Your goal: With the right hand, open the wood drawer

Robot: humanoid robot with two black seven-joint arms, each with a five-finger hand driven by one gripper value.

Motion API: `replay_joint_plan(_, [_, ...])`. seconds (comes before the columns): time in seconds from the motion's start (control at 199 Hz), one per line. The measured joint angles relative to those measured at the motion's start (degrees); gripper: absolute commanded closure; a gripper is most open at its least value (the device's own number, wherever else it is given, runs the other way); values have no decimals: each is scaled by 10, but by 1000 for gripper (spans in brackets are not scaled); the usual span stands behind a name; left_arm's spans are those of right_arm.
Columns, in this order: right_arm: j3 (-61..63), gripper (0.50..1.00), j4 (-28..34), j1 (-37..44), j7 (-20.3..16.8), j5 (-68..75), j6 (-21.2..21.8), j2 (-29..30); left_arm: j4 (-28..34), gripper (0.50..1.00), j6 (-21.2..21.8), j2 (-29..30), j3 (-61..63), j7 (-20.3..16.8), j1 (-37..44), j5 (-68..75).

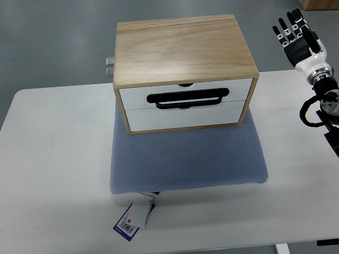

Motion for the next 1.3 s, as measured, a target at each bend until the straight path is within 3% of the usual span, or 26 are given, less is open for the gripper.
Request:
replay_joint_plan(0.368, [-7, 556, 0, 8, -3, -6, 0, -16, 0, 500, 1, 0, 0, 0, 0, -1])
replay_joint_plan(0.564, [-63, 556, 14, 79, -20, -119, 2, -77, -4, 500, 0, 0, 1, 0, 0, 0])
replay_joint_plan(0.74, [-143, 556, 105, 163, -59, -279, 4, -166, -8, 500, 0, 0, 1, 0, -1, 3])
replay_joint_plan(0.866, [-278, 556, 216, 265, -114, -392, 21, -243, -9, 500, 0, 0, 1, 0, -3, 4])
replay_joint_plan(0.992, [-473, 556, 323, 438, -238, -422, 56, -288, -10, 500, -3, 0, 1, 0, -4, 4])
replay_joint_plan(1.178, [-629, 564, 420, 627, -387, -349, 57, -264, -12, 500, -4, 0, 1, 0, -5, 4])
replay_joint_plan(1.299, [-689, 566, 471, 703, -435, -295, 22, -212, -12, 500, -4, 0, 1, 0, -5, 4])
